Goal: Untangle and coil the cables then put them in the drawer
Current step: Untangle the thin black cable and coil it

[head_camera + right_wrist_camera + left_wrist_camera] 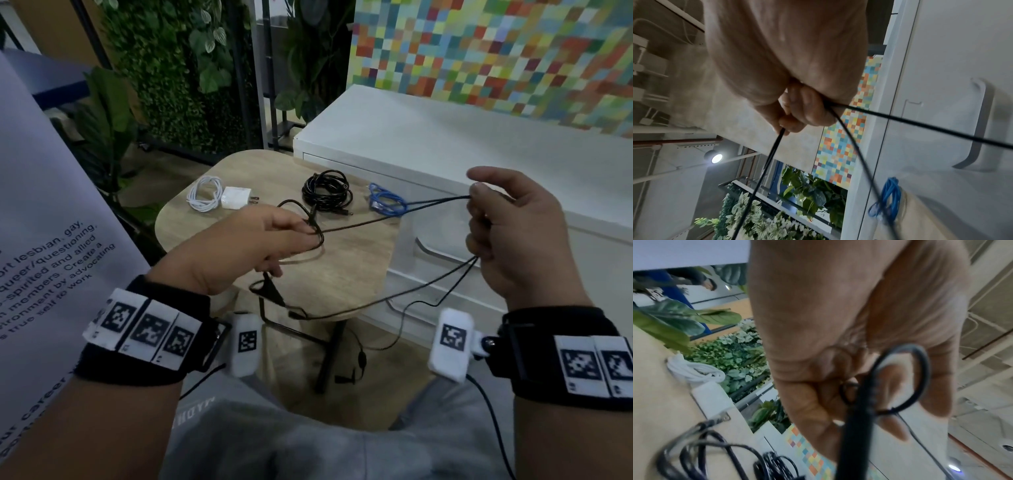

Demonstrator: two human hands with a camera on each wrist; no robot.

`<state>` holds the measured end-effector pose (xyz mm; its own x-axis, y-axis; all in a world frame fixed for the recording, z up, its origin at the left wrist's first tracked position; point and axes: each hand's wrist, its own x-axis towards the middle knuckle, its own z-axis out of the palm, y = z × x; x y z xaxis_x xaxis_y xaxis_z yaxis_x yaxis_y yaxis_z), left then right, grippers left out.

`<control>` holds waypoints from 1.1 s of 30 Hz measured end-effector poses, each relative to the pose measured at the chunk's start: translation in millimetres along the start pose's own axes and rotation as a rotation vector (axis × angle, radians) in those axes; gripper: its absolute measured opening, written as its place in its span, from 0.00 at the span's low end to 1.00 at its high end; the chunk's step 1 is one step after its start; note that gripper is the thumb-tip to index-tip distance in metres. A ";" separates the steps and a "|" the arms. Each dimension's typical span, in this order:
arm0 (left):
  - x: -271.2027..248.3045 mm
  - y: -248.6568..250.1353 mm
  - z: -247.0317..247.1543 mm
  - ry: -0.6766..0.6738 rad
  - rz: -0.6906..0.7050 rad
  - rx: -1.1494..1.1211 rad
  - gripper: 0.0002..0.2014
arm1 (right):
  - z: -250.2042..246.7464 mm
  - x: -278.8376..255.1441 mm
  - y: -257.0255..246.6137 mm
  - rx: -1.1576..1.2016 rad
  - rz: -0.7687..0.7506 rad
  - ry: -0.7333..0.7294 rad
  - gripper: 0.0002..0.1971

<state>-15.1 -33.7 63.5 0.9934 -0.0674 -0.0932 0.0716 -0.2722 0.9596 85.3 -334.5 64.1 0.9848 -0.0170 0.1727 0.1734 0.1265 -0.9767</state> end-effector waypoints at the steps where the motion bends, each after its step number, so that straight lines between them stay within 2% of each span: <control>1: 1.2 -1.1 -3.2 0.077 0.005 0.013 0.06 | -4.0 1.6 1.7 -0.022 -0.010 0.018 0.10; 2: 2.5 -2.5 -6.4 0.160 0.005 0.000 0.04 | -7.0 3.2 3.3 -0.050 -0.022 0.036 0.09; 4: 4.0 -5.0 -11.7 0.280 0.008 -0.075 0.08 | -10.5 5.4 7.7 -0.141 -0.069 0.062 0.06; 8: 4.3 -1.5 -13.4 0.365 -0.020 -0.114 0.07 | -13.7 5.0 18.2 -0.322 -0.143 0.150 0.02; 10: 2.2 0.8 -16.8 0.361 -0.030 -0.210 0.10 | -16.1 6.1 22.9 -0.341 -0.131 0.174 0.02; 14: -7.0 7.1 -21.9 0.172 0.107 -0.616 0.22 | -11.5 4.5 35.0 -0.383 -0.041 0.114 0.04; 16: -7.1 12.3 -16.2 0.173 0.162 -0.530 0.24 | -2.3 -1.8 39.6 -0.378 0.032 -0.006 0.10; 20: -5.6 28.3 8.7 0.169 0.224 -0.153 0.17 | 22.5 -17.9 33.1 -0.336 0.209 -0.279 0.22; 23: -4.0 37.1 22.8 0.131 0.230 0.013 0.15 | 34.5 -24.6 26.2 -0.483 0.227 -0.420 0.23; 26: -2.6 49.3 31.5 0.130 0.288 0.054 0.17 | 38.4 -27.4 23.3 -0.666 0.223 -0.503 0.23; 29: -1.1 59.7 32.5 0.128 0.308 0.012 0.22 | 39.9 -29.2 21.2 -0.726 0.239 -0.521 0.23; 33: 0.0 61.0 32.6 -0.045 0.280 0.177 0.30 | 40.3 -30.7 14.9 -0.757 0.222 -0.599 0.19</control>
<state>-13.7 -81.6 113.4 0.9669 -0.2048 0.1520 -0.2243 -0.3990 0.8891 57.4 -292.1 49.4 0.8660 0.4617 -0.1919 0.1489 -0.6046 -0.7825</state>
